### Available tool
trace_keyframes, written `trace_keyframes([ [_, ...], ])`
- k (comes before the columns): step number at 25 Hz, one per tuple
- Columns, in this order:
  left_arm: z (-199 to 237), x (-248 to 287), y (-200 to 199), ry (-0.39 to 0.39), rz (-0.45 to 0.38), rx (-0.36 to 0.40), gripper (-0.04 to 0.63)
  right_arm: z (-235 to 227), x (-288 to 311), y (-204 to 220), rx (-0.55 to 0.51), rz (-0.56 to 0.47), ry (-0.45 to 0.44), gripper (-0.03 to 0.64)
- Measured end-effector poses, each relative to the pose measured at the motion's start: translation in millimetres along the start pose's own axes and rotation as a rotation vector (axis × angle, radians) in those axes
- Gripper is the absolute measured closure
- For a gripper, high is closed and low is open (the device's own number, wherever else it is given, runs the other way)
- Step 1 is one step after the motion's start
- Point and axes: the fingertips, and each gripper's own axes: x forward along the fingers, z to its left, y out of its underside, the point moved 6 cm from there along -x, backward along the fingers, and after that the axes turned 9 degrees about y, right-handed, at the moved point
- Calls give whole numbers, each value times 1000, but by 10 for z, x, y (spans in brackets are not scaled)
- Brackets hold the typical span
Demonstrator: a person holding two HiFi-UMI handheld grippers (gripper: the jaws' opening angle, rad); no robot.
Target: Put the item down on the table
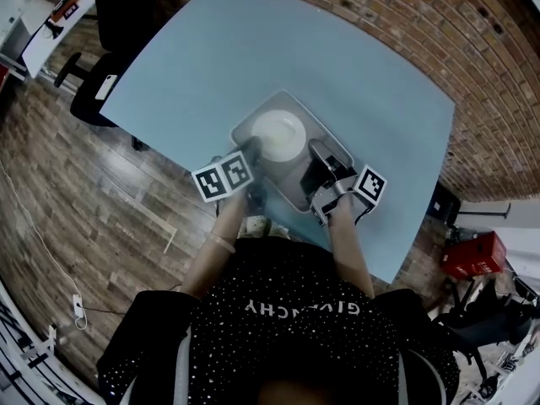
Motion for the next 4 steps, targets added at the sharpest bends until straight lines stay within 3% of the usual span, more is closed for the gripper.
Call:
trace_keyframes([
  [4,-7,-9,16,10,3,-3,584,-3,-69,11,-33,-14,14,604],
])
